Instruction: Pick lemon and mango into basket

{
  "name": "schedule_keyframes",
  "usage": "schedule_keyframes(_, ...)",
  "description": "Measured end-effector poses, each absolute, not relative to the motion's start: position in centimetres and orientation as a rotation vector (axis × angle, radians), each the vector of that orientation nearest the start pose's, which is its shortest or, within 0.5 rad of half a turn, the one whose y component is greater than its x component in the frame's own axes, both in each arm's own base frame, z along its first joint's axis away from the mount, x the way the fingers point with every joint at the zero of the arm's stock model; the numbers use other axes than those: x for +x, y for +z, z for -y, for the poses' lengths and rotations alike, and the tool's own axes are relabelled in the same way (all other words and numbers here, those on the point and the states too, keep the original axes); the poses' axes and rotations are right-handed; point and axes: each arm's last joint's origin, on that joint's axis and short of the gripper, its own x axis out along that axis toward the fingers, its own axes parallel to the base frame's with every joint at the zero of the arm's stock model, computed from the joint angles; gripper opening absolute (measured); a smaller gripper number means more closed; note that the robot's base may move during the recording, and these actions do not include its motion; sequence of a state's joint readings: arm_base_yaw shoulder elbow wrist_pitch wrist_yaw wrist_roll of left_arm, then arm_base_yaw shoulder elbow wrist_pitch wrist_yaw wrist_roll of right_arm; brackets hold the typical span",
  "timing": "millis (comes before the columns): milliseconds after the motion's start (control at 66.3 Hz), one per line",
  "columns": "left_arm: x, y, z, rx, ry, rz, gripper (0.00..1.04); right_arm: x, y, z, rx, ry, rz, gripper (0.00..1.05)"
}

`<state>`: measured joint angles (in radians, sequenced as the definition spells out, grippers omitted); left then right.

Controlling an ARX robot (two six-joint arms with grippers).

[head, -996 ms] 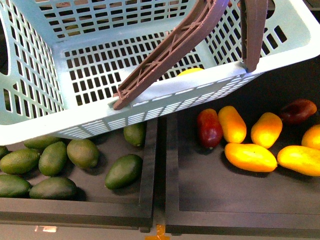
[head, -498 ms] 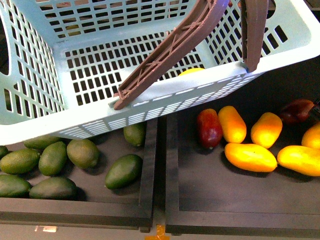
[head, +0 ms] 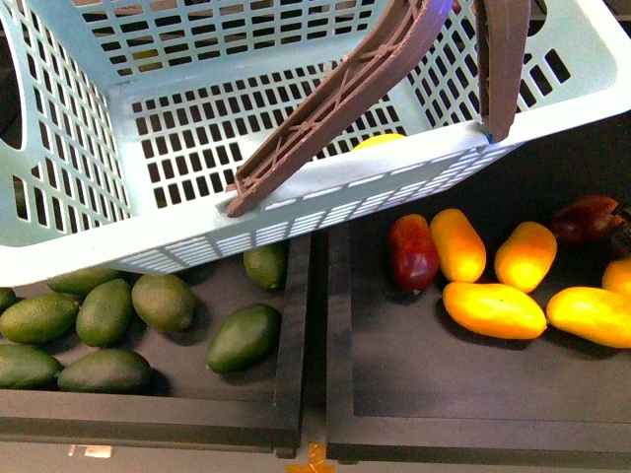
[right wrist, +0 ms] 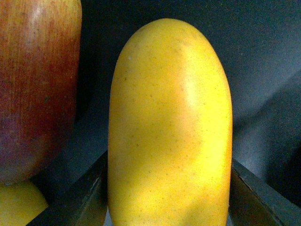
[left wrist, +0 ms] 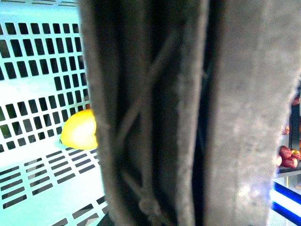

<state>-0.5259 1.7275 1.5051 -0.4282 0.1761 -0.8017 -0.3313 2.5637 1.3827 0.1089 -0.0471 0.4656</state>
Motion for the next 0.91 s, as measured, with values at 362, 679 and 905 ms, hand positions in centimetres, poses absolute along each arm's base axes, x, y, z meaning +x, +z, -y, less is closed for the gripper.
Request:
schedule_keyframes(362, 33.5, 31.0, 20.0, -0.625, -0.374, -0.881, 0.15, 37.0, 3.5, 15.9, 0.582, -0.386, -0.865, 0.55)
schedule_keyframes(679, 33.5, 31.0, 20.0, -0.626, -0.375, -0.881, 0.15, 31.3, 14.7, 12.1, 0.49, -0.157, -0.698, 0.55)
schedule_keyframes(905, 33.5, 31.0, 20.0, -0.625, -0.374, -0.881, 0.15, 29.1, 24.4, 4.2, 0.409, 0.043, -0.514, 0.55)
